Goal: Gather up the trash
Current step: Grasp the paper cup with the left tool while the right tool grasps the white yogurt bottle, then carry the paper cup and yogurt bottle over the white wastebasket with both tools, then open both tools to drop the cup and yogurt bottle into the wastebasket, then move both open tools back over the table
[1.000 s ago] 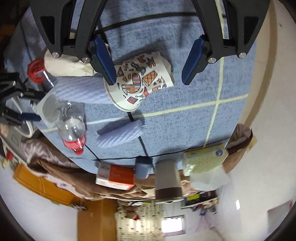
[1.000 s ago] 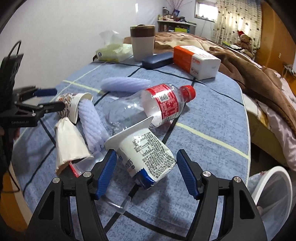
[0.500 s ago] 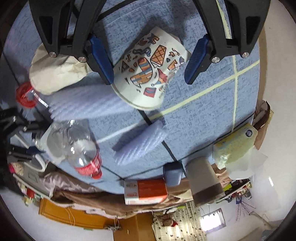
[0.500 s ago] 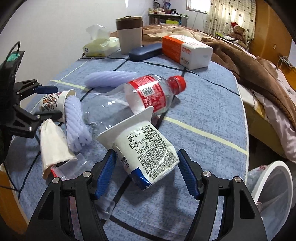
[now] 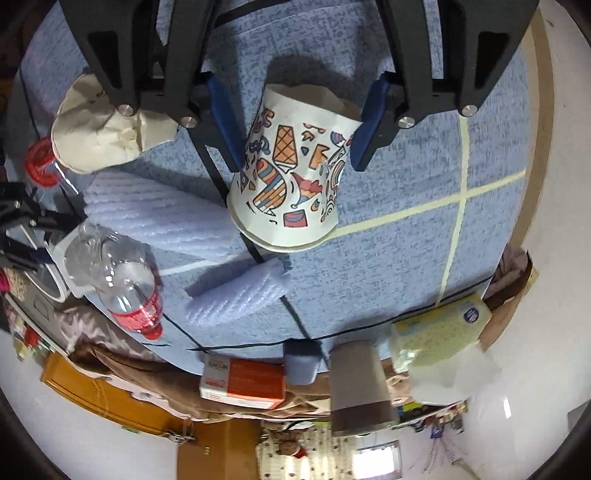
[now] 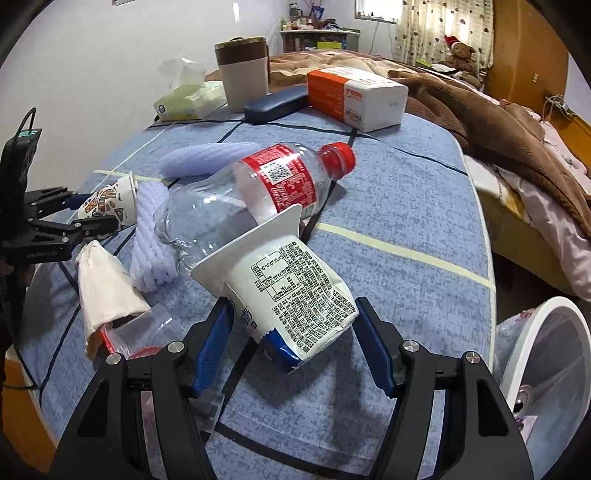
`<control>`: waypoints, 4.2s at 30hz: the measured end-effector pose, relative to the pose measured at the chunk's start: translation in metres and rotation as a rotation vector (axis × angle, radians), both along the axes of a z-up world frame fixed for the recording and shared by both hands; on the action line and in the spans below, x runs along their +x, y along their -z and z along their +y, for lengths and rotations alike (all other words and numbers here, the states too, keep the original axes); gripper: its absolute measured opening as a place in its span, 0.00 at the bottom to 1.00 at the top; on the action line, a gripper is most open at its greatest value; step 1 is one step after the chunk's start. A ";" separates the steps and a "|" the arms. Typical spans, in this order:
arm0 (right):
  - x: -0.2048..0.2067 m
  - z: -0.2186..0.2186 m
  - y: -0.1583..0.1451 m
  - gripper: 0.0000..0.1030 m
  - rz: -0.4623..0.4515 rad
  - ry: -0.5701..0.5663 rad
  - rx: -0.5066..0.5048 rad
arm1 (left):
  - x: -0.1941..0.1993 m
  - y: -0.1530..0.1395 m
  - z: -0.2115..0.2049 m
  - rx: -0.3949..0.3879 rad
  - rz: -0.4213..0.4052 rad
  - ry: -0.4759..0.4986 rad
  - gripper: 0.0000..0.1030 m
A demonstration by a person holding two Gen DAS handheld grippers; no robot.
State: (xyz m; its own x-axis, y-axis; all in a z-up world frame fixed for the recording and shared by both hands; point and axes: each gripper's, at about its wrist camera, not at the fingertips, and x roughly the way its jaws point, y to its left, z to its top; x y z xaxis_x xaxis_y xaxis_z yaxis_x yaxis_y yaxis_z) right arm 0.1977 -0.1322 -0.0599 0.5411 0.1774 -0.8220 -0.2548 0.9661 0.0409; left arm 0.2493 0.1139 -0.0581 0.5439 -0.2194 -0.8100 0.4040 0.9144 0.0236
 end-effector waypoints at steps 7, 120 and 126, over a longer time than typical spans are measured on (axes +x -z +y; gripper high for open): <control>0.000 -0.001 0.001 0.65 -0.004 0.014 0.008 | 0.008 0.008 -0.006 0.019 0.036 -0.027 0.68; -0.123 -0.241 -0.031 0.66 -0.171 0.600 -0.001 | -0.104 -0.062 -0.347 -0.253 -0.046 0.303 0.69; -0.124 -0.228 -0.039 0.66 -0.198 0.584 -0.011 | -0.107 -0.069 -0.327 -0.271 -0.063 0.275 0.69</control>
State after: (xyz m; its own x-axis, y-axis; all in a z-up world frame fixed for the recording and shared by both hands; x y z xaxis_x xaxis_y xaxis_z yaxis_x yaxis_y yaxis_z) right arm 0.0739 -0.3601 -0.0208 0.6892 -0.2019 -0.6959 0.3147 0.9485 0.0364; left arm 0.1420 -0.2134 0.0111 0.4816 -0.5653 -0.6697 0.6406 0.7486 -0.1713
